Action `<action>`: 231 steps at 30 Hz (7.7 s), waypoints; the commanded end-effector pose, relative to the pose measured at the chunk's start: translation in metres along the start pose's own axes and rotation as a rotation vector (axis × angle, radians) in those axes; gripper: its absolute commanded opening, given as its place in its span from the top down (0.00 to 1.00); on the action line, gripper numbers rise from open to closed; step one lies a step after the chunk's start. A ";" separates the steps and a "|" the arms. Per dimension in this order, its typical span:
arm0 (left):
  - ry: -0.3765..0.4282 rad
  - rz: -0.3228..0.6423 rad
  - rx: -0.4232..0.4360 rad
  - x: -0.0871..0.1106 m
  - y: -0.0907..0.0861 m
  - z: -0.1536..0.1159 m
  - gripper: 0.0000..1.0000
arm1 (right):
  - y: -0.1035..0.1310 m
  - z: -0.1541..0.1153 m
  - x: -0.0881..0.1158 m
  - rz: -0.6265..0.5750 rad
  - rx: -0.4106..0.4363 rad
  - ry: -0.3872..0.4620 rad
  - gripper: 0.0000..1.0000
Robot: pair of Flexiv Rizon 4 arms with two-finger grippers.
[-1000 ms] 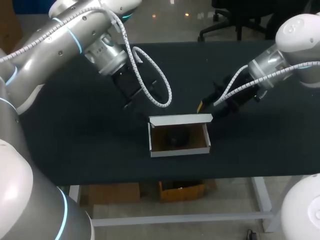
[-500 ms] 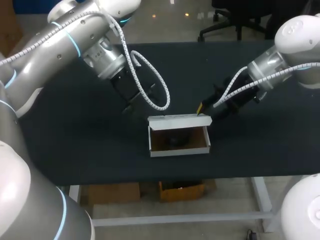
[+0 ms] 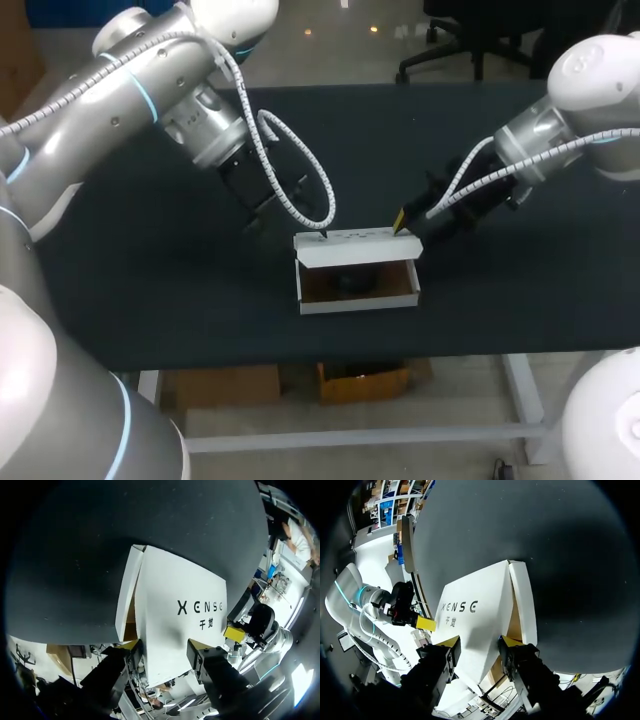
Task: Assemble the packaging by folding the flat box into shape, placing the metal phone stand inside, and closing the box properly
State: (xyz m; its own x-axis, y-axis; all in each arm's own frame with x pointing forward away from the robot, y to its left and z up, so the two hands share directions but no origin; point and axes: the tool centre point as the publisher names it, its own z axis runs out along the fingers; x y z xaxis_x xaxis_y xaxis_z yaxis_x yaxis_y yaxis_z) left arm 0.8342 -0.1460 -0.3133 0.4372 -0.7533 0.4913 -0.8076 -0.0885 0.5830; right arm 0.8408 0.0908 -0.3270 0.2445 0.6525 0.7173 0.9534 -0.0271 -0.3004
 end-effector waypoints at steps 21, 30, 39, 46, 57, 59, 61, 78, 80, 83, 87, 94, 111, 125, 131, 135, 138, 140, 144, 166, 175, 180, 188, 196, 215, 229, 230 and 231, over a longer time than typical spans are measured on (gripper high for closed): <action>-0.078 0.023 0.060 -0.005 0.000 -0.006 0.38 | -0.005 0.005 -0.009 -0.007 0.002 -0.001 0.51; -0.097 0.030 0.080 -0.005 0.001 -0.008 0.41 | -0.006 0.007 -0.013 -0.013 0.012 0.000 0.51; -0.101 0.035 0.079 -0.008 -0.001 -0.003 0.40 | -0.007 0.010 -0.016 -0.012 0.018 -0.007 0.51; -0.113 0.034 0.095 -0.011 0.000 -0.001 0.37 | -0.003 0.013 -0.021 -0.011 0.026 -0.015 0.50; -0.136 0.034 0.146 -0.015 0.007 -0.004 0.35 | 0.000 0.013 -0.022 -0.019 0.035 -0.022 0.50; -0.138 0.036 0.160 -0.015 0.009 -0.007 0.35 | 0.000 0.013 -0.021 -0.021 0.035 -0.022 0.50; -0.140 0.041 0.178 -0.014 0.011 -0.010 0.34 | 0.001 0.013 -0.021 -0.023 0.035 -0.023 0.50; -0.204 0.184 0.325 0.000 0.044 -0.037 0.22 | 0.002 0.014 -0.021 -0.025 0.038 -0.025 0.49; -0.216 0.222 0.346 0.003 0.049 -0.038 0.09 | 0.002 0.014 -0.022 -0.025 0.039 -0.026 0.47; -0.243 0.296 0.373 0.007 0.058 -0.039 0.00 | 0.003 0.014 -0.022 -0.026 0.041 -0.027 0.47; -0.294 0.434 0.411 0.012 0.069 -0.038 0.00 | 0.004 0.014 -0.022 -0.025 0.040 -0.028 0.41; -0.463 0.608 0.452 0.021 0.082 -0.031 0.00 | 0.006 0.013 -0.022 -0.022 0.039 -0.028 0.36; -0.576 0.707 0.501 0.020 0.093 -0.016 0.00 | 0.008 0.015 -0.022 -0.018 0.042 -0.031 0.42; -0.748 0.952 0.526 0.015 0.114 0.002 0.00 | 0.008 0.017 -0.022 -0.017 0.040 -0.031 0.45; -0.748 0.952 0.526 0.015 0.114 0.002 0.00 | 0.008 0.017 -0.022 -0.014 0.042 -0.032 0.44; -0.748 0.952 0.526 0.015 0.114 0.002 0.00 | 0.008 0.018 -0.022 -0.013 0.040 -0.033 0.41; -0.748 0.952 0.526 0.015 0.114 0.002 0.00 | 0.008 0.018 -0.022 -0.012 0.039 -0.032 0.42; -0.748 0.952 0.526 0.015 0.114 0.002 0.00 | 0.008 0.018 -0.022 -0.012 0.038 -0.031 0.44; -0.748 0.952 0.526 0.015 0.114 0.002 0.00 | 0.007 0.018 -0.022 -0.013 0.038 -0.031 0.45; -0.748 0.952 0.526 0.015 0.114 0.002 0.00 | 0.007 0.018 -0.022 -0.013 0.038 -0.031 0.47; -0.744 0.962 0.531 0.014 0.109 0.000 0.00 | 0.007 0.018 -0.022 -0.013 0.038 -0.031 0.51; -0.737 1.084 0.542 0.014 0.096 -0.012 0.00 | 0.007 0.018 -0.022 -0.013 0.038 -0.031 0.51; -0.775 1.444 0.482 0.011 0.077 -0.025 0.00 | 0.007 0.018 -0.022 -0.013 0.038 -0.031 0.51; -0.842 1.591 0.386 0.013 0.062 -0.020 0.00 | 0.007 0.018 -0.022 -0.013 0.038 -0.031 0.51; -0.985 1.656 0.334 0.011 0.054 -0.011 0.00 | 0.007 0.018 -0.022 -0.013 0.038 -0.031 0.51; -1.001 1.685 0.309 0.011 0.043 -0.002 0.00 | 0.007 0.018 -0.022 -0.013 0.038 -0.031 0.52; -1.004 1.683 0.306 0.011 0.042 -0.001 0.00 | 0.007 0.018 -0.022 -0.013 0.038 -0.031 0.52; -0.997 1.684 0.301 0.011 0.040 -0.001 0.00 | 0.007 0.018 -0.022 -0.013 0.038 -0.031 0.52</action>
State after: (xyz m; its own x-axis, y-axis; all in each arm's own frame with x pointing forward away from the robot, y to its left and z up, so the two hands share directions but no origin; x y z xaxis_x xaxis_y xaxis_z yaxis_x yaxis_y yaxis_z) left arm 0.8030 -0.1526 -0.2793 -0.9574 -0.2031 -0.2054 -0.1690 0.9705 -0.1719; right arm 0.8393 0.0897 -0.3564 0.2263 0.6763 0.7010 0.9493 0.0081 -0.3143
